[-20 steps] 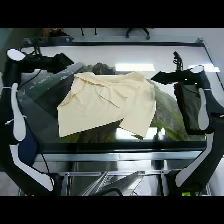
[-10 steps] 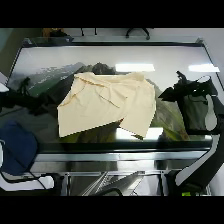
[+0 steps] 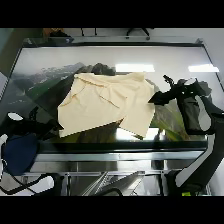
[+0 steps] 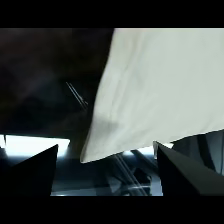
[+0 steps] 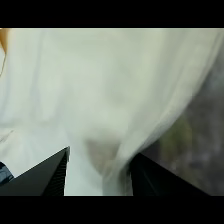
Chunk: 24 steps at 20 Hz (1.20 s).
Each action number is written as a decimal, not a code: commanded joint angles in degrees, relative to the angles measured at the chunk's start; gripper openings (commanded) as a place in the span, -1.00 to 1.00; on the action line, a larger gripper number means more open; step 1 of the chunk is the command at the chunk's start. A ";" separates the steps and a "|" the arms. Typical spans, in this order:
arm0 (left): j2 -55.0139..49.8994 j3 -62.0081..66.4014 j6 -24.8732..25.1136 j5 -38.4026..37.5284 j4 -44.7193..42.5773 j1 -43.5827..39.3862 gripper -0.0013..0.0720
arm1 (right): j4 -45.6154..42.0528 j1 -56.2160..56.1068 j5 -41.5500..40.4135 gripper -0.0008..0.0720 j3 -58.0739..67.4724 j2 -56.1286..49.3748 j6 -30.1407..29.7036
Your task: Fold the shirts.
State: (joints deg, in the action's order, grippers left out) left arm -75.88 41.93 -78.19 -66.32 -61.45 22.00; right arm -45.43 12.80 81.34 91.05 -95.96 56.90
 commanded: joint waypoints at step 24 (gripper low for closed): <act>2.67 29.44 8.15 -1.64 25.38 -9.46 -0.93 | 35.93 3.76 4.20 -0.90 5.84 12.22 -9.90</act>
State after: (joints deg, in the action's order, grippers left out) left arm -74.81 60.45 -70.19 -62.28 -44.66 11.44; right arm -28.29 15.11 84.84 93.41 -90.04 52.29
